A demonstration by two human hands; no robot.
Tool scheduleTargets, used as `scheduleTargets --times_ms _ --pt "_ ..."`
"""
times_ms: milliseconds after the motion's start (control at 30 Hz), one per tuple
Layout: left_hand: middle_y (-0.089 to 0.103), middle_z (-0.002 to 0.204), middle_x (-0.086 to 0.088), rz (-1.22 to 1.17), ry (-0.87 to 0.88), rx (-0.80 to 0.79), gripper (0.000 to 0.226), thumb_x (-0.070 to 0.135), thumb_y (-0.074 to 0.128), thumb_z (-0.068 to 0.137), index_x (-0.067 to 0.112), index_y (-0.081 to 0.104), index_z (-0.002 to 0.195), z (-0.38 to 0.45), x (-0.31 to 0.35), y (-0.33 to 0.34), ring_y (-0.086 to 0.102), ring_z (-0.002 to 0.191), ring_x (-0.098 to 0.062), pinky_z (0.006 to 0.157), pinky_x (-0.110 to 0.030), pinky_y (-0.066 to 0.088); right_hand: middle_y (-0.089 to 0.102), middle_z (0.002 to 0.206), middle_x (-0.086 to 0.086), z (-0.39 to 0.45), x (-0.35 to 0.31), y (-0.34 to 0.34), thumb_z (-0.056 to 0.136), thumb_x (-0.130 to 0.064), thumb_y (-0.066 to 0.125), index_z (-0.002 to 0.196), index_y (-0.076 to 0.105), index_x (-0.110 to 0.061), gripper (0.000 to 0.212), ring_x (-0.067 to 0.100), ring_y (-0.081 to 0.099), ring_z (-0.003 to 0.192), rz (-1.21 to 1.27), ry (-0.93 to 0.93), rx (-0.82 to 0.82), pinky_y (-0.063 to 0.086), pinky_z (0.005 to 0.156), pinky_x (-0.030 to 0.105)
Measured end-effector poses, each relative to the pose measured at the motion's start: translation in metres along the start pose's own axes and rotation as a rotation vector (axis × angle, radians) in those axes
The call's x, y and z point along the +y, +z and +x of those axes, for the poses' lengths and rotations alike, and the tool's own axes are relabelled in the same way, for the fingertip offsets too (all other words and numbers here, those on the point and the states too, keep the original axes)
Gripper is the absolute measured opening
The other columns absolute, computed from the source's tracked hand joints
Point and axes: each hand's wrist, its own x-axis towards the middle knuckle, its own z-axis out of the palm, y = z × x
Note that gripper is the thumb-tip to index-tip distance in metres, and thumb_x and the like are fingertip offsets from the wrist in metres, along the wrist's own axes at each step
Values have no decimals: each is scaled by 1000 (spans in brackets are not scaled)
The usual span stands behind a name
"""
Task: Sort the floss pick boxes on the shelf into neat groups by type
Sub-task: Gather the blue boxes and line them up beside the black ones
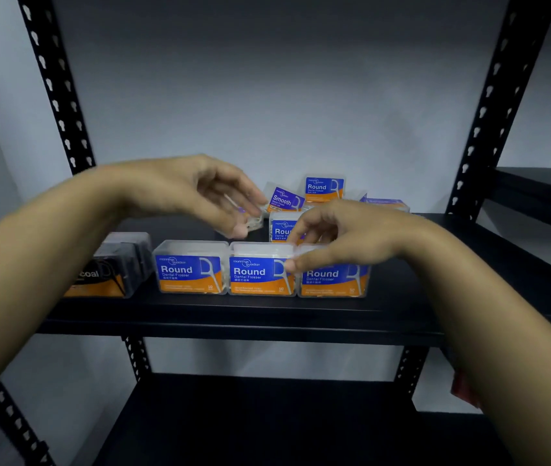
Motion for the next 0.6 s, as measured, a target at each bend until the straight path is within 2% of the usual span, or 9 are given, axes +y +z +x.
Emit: scheduleTargets --times_ms 67,100,200,300,400,500,600 --pt "74 123 -8 -101 24 16 63 25 93 65 15 69 122 12 12 -12 71 114 -20 98 -36 58 77 94 -11 -1 2 -5 58 -82 73 104 73 -34 66 8 74 89 49 2 4 61 88 44" --pt "74 122 -9 -110 16 38 56 25 89 69 15 69 121 21 17 -15 71 113 -18 96 -37 59 78 94 -11 -1 3 -7 58 -83 72 103 74 -34 67 8 75 88 57 -1 5 61 87 44" --pt "76 117 -1 116 -36 79 36 18 79 85 19 69 119 57 25 -10 72 107 -13 92 -41 60 77 97 -13 -2 2 -6 60 -82 71 105 72 -38 63 7 75 89 21 7 -13 62 86 42" --pt "69 124 6 358 -85 28 49 26 84 81 24 65 125 92 23 8 70 103 -11 95 -42 59 74 99 -12 -2 -1 0 67 -80 72 105 72 -39 56 6 71 90 -57 -8 -11 60 85 38" --pt "64 129 5 512 -99 2 61 31 85 79 24 60 135 117 16 24 65 110 -16 99 -36 55 74 102 -10 -4 -4 5 65 -81 68 105 73 -37 60 9 70 95 -53 -19 -4 58 89 42" --pt "65 125 2 529 -120 -40 58 28 81 83 21 59 137 131 7 32 63 107 -16 94 -30 52 72 103 -11 -6 -2 8 69 -80 66 105 73 -37 57 8 67 97 -77 -23 0 56 91 41" --pt "64 112 1 528 -133 -47 47 27 77 87 22 62 132 135 0 35 61 102 -19 93 -37 54 71 104 -12 -9 0 8 78 -77 64 103 73 -36 48 7 65 99 -83 -18 -4 55 92 38"
